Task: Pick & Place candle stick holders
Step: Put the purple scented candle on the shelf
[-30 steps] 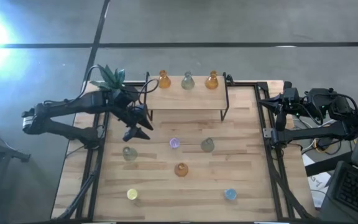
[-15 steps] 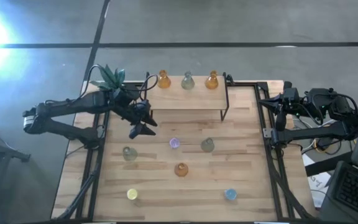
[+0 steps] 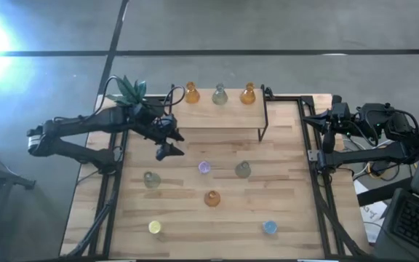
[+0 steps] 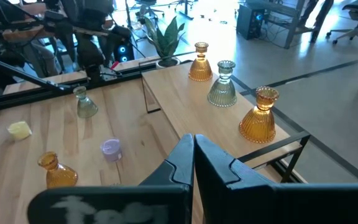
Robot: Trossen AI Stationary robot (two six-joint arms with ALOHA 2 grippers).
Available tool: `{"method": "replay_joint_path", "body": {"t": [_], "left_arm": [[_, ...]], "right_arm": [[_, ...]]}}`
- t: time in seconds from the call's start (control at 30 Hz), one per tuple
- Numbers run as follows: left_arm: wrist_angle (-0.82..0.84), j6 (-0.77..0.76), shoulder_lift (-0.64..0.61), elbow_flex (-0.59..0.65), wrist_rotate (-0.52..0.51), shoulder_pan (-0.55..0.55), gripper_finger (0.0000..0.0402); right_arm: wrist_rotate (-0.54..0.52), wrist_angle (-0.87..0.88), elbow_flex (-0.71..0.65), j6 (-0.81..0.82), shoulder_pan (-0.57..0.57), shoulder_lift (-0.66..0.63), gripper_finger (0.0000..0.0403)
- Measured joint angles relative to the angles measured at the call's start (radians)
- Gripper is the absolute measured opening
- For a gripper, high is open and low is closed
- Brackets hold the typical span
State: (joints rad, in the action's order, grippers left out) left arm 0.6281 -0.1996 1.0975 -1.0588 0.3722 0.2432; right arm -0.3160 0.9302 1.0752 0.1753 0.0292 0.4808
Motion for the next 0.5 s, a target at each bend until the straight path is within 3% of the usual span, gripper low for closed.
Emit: {"method": "replay_joint_path", "body": {"t": [0.5], "left_arm": [[-0.004,-0.030,0.080,0.000,-0.086,0.000,0.0355]], "right_arm": [[0.000,0.000,0.000,0.000,0.000,0.000,0.0008]]}}
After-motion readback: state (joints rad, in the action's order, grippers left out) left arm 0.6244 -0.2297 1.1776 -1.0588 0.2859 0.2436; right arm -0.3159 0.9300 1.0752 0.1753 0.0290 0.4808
